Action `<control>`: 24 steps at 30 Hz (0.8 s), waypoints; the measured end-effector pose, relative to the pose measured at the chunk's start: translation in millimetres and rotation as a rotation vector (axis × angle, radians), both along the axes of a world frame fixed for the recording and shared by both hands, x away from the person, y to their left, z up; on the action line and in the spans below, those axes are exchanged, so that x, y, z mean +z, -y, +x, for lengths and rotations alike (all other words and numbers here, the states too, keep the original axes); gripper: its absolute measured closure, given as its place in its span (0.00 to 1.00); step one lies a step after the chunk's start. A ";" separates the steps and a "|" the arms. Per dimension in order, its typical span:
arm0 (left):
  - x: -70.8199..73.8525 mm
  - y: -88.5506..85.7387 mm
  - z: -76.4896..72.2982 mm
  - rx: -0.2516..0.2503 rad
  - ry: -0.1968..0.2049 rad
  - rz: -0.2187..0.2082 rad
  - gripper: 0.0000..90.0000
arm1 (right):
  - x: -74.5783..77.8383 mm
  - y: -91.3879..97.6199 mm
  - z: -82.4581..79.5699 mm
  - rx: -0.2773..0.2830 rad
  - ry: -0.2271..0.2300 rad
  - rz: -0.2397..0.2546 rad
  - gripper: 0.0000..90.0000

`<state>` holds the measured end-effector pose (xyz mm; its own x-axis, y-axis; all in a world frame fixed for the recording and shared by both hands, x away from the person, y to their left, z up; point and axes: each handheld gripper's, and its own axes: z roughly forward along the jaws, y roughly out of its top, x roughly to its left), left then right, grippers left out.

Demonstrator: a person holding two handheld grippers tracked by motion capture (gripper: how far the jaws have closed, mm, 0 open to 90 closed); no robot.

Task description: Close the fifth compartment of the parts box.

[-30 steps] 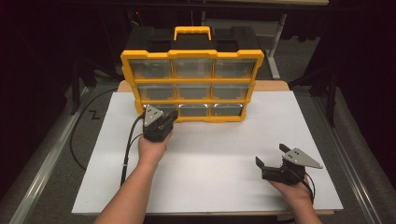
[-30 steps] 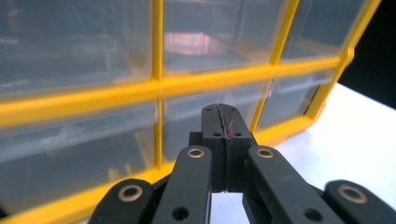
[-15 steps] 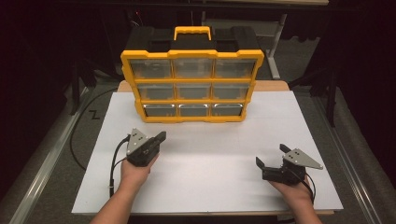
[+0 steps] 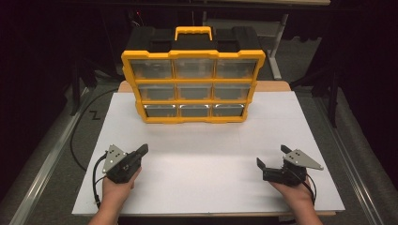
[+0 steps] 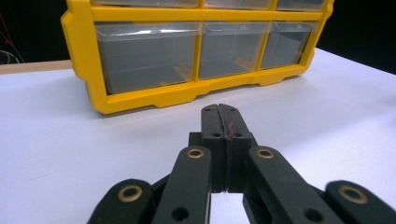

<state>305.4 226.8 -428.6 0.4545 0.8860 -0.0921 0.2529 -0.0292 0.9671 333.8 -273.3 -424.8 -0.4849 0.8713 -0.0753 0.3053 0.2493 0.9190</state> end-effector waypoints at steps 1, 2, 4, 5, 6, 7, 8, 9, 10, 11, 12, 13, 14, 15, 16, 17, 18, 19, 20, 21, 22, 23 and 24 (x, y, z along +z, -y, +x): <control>0.1 0.3 0.3 0.001 0.002 0.005 0.99 | -0.3 0.0 0.2 -0.002 -0.003 0.001 0.01; 0.1 0.8 0.5 0.001 0.002 0.016 0.99 | -0.6 -0.2 0.3 -0.003 -0.005 0.000 0.01; -1.0 2.0 1.4 -0.003 0.000 0.025 0.98 | -1.0 -0.9 0.3 -0.001 -0.007 -0.002 0.01; -1.6 2.4 2.0 -0.009 -0.006 0.021 0.97 | -1.2 -1.3 0.4 0.000 -0.008 -0.004 0.01; -2.0 2.8 2.4 -0.013 -0.009 0.022 0.95 | -1.4 -1.6 0.5 0.001 -0.008 -0.006 0.01; -2.1 3.4 2.5 -0.015 -0.010 0.027 0.93 | -1.5 -1.9 0.5 0.001 -0.009 -0.007 0.01; -2.2 3.8 2.5 -0.018 -0.010 0.028 0.92 | -1.5 -1.8 0.6 0.001 -0.009 -0.007 0.01; -2.3 4.1 2.6 -0.021 -0.010 0.029 0.89 | -1.4 -1.7 0.5 0.000 -0.009 -0.008 0.01; -2.5 4.3 2.6 -0.022 -0.011 0.032 0.86 | -1.3 -1.5 0.4 0.000 -0.008 -0.006 0.01; -2.8 4.4 2.8 -0.025 -0.012 0.036 0.83 | -1.2 -1.3 0.3 -0.001 -0.007 -0.005 0.01; -3.4 4.6 3.3 -0.028 -0.007 0.036 0.79 | -1.1 -1.1 0.2 -0.002 -0.007 -0.004 0.01; -3.9 4.8 3.5 -0.029 -0.004 0.040 0.73 | -1.1 -1.1 0.2 -0.002 -0.008 -0.004 0.01; -4.0 4.8 3.4 -0.018 -0.002 0.050 0.67 | -1.1 -1.0 0.3 -0.002 -0.009 -0.005 0.01; -4.0 5.0 3.8 -0.021 0.000 0.047 0.62 | -1.2 -1.0 0.4 -0.001 -0.009 -0.005 0.01; -3.7 4.6 3.6 -0.013 0.003 0.046 0.59 | -1.3 -1.1 0.5 -0.001 -0.010 -0.006 0.01; -3.7 4.7 3.8 -0.013 0.006 0.038 0.54 | -1.3 -1.1 0.6 -0.001 -0.010 -0.006 0.01; -3.5 4.4 3.7 -0.008 0.010 0.037 0.50 | -1.4 -1.0 0.6 0.000 -0.010 -0.005 0.01; -3.3 4.2 3.6 -0.005 0.014 0.039 0.47 | -1.3 -0.9 0.6 0.001 -0.010 -0.005 0.01; -3.2 4.0 3.5 -0.004 0.017 0.040 0.44 | -1.3 -0.8 0.5 0.001 -0.009 -0.004 0.01; -3.0 4.0 3.3 -0.002 0.019 0.042 0.41 | -1.2 -0.7 0.4 0.000 -0.009 -0.003 0.01; -2.7 3.9 3.3 -0.002 0.020 0.044 0.37 | -1.1 -0.6 0.4 0.001 -0.008 -0.002 0.01; -2.1 3.6 3.1 0.001 0.019 0.046 0.34 | -1.0 -0.5 0.3 0.001 -0.007 -0.001 0.01; -1.4 3.7 3.2 -0.001 0.016 0.046 0.30 | -1.0 -0.4 0.4 0.002 -0.007 0.000 0.01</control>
<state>308.6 223.2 -430.0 0.4561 0.8889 -0.0436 0.2375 -0.0743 0.9685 334.1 -272.9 -425.8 -0.4874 0.8702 -0.0721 0.3110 0.2502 0.9169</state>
